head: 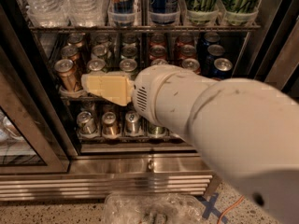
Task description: Pick pepsi can from top shelf of fridge
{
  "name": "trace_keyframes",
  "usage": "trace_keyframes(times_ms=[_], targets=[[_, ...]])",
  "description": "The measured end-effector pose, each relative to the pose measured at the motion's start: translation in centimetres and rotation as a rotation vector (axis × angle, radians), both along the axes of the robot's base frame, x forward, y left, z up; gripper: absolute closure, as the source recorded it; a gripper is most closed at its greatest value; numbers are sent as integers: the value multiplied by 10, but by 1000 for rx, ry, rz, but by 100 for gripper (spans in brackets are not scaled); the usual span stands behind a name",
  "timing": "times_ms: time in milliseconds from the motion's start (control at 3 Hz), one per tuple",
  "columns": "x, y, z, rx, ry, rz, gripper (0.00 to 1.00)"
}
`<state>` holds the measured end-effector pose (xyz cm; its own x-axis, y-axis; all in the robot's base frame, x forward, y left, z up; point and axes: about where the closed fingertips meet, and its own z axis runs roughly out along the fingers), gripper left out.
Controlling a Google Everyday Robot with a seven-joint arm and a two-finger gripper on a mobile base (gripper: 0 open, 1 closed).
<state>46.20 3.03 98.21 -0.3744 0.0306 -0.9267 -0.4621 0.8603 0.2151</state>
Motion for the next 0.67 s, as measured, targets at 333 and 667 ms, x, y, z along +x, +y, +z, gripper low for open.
trace_keyframes(times_ms=[333, 667], targets=[[11, -36, 13, 4, -88, -152, 0], [41, -52, 40, 16, -198, -187, 0]])
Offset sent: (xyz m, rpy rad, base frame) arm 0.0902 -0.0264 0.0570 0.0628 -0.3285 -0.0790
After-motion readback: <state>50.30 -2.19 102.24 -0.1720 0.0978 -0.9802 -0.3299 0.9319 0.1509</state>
